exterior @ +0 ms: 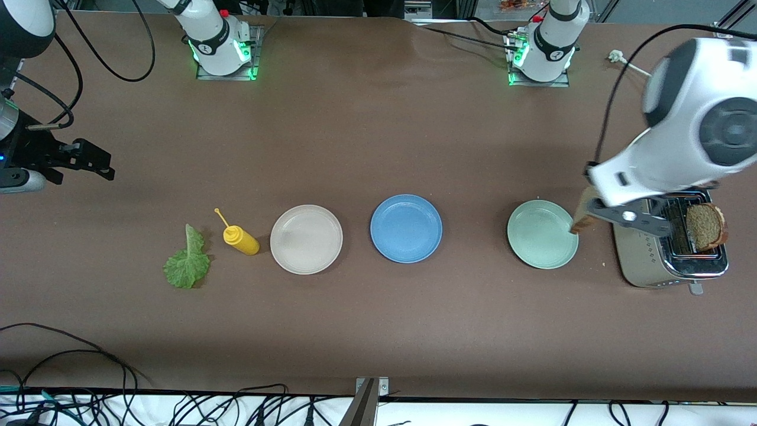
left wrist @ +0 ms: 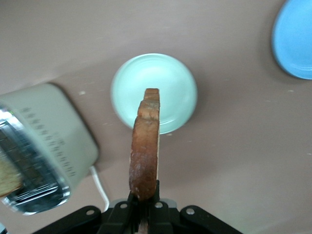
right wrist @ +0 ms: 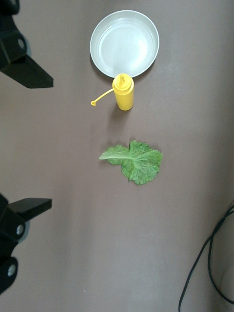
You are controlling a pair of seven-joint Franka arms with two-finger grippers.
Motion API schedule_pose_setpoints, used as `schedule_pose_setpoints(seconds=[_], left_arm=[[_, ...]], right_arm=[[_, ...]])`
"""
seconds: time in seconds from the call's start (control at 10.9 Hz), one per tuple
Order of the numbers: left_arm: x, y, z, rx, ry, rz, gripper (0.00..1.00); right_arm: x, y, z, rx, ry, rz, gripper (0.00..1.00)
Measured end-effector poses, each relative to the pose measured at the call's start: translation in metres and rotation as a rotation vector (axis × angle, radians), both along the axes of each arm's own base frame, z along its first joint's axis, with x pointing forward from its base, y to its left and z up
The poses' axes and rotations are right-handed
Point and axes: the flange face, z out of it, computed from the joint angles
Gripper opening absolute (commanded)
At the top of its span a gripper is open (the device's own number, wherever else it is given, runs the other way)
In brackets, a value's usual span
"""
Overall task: Make sandwich in blue plate with both arms
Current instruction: 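Carry the bread slice with the left gripper over the blue plate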
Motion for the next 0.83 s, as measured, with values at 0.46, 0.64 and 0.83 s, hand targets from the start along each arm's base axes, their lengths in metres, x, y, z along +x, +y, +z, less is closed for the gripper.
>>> schedule_pose_setpoints(seconds=[0.46, 0.64, 0.83], left_arm=[[-0.027, -0.167, -0.099, -0.11, 0.122, 0.078, 0.0], [-0.022, -0.198, -0.124, -0.263, 0.142, 0.138, 0.0], [-0.013, -0.215, -0.135, -0.443, 0.167, 0.235, 0.0]], right_arm=[[0.0, 0.0, 0.0, 0.0, -0.001, 0.0, 1.0], [0.0, 0.0, 0.0, 0.0, -0.001, 0.0, 1.0], [0.0, 0.0, 0.0, 0.0, -0.001, 0.0, 1.0]])
